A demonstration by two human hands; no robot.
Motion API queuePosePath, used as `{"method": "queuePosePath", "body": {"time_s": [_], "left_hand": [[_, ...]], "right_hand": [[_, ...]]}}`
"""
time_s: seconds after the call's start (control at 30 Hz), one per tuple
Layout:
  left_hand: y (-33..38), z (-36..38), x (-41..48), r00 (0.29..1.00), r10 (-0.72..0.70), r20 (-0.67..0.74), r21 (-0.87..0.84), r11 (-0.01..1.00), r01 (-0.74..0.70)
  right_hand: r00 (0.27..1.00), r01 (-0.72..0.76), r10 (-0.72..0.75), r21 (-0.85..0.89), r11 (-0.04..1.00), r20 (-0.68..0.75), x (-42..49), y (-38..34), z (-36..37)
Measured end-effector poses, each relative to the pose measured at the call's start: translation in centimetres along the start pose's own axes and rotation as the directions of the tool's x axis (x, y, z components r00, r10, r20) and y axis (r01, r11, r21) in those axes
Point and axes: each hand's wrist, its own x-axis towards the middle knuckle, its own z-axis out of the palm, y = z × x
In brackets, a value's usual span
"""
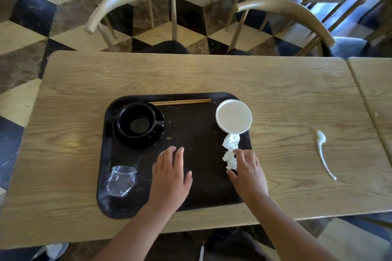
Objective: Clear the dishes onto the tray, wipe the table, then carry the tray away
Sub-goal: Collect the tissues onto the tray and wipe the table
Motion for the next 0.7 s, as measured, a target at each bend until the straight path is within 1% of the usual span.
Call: {"method": "queuePosePath", "body": {"time_s": [0.13,0.2,0.27,0.33,0.43,0.5,0.57,0.7], "left_hand": [[3.0,3.4,1.6,1.000,-0.007,0.025,-0.004,1.000,0.007],[4.5,5.3,1.9,0.998,-0.046,0.042,0.011,0.999,0.045],[5.6,7.0,2.0,0.993,-0.101,0.061,0.051,0.994,0.098],[6.5,8.6,1.9,0.989,-0.139,0.043,0.110,0.985,0.134],[7.6,10.4,1.6,0.977,-0.213,-0.022,0.126,0.969,0.214],[8.3,11.1,1.9,0.962,-0.267,-0.057,0.114,0.956,0.272],[8.9,11.6,1.9,0.948,-0.313,-0.055,0.096,0.944,0.317],[9.9,11.9,2.3,0.939,-0.339,-0.055,0.120,0.932,0.343]], "right_hand": [[1.000,0.009,-0.009,0.006,1.000,-0.001,0.5,0.8,0.3],[1.000,0.018,-0.018,0.028,0.999,-0.019,0.8,1.1,0.4],[0.999,0.028,-0.024,0.100,0.995,-0.037,1.2,1.5,0.4],[0.998,0.035,-0.023,0.227,0.973,-0.055,1.5,2.2,0.4],[0.994,0.061,-0.013,0.448,0.892,-0.110,1.7,3.2,0.5],[0.990,0.073,0.005,0.550,0.832,-0.140,1.6,3.5,0.6],[0.992,0.062,0.020,0.618,0.784,-0.124,1.5,3.7,0.5],[0.998,0.011,0.044,0.781,0.625,-0.049,1.5,4.0,-0.3]]}}
